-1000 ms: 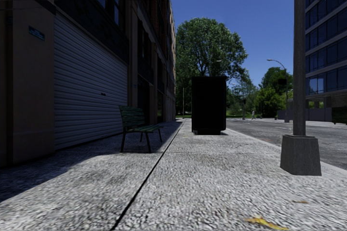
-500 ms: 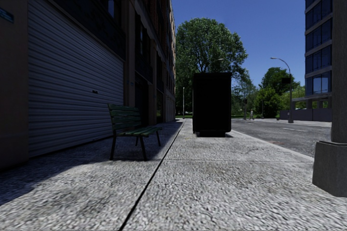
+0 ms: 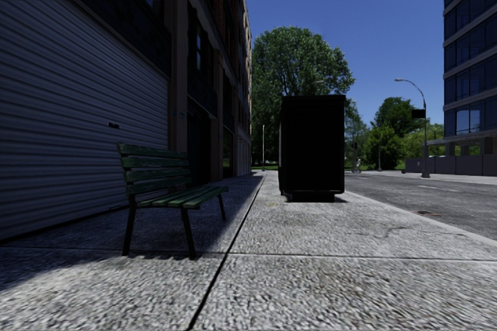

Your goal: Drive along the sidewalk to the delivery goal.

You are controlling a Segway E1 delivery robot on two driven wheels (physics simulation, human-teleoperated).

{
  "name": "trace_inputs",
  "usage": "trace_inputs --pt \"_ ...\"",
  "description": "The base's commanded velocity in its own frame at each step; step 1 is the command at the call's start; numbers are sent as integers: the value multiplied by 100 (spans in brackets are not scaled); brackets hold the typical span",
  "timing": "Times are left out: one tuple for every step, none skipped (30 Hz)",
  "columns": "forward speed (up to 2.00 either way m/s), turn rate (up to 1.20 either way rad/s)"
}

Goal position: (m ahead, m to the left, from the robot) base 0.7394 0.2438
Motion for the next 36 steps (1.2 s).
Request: trace_inputs --pt "200 0" --pt "194 0" --pt "171 0" --pt "144 0" --pt "144 0" --pt "124 -4" --pt "110 -12" --pt "101 -21" --pt "101 -21" --pt "91 -32" --pt "69 -35" --pt "35 0" --pt "35 0" --pt "0 0" --pt "0 0" --pt "0 0" --pt "0 0" --pt "0 0" --pt "0 0" --pt "0 0" --pt "0 0" --pt "0 0" --pt "0 0" --pt "0 0" --pt "0 0" --pt "0 0" --pt "0 0" --pt "0 0" --pt "0 0" --pt "0 0" --pt "0 0" --pt "0 0" --pt "0 0" --pt "0 0" --pt "0 0" --pt "0 0"
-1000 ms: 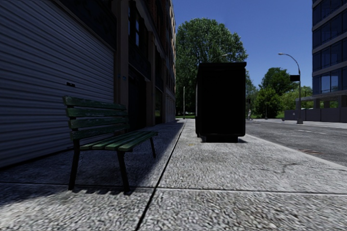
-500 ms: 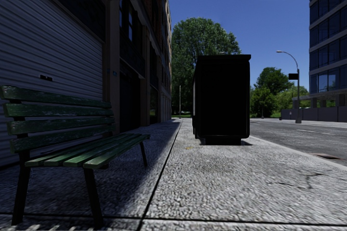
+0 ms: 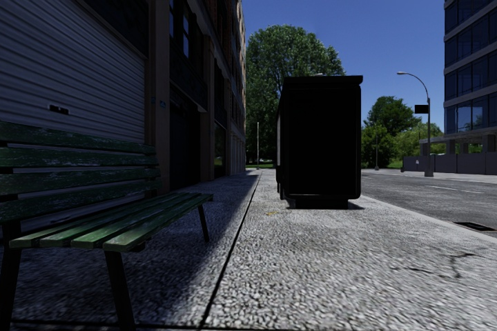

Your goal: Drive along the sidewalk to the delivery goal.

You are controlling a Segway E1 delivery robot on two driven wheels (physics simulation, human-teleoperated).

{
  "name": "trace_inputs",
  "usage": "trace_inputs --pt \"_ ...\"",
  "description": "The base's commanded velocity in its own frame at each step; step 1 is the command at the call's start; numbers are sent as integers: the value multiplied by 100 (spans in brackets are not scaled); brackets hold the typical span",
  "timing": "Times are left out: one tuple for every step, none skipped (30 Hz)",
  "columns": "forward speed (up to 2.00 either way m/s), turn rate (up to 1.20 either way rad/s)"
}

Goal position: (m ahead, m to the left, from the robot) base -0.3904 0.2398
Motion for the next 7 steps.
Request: trace_inputs --pt "0 0" --pt "0 0" --pt "0 0" --pt "0 0" --pt "0 0" --pt "0 0" --pt "0 0"
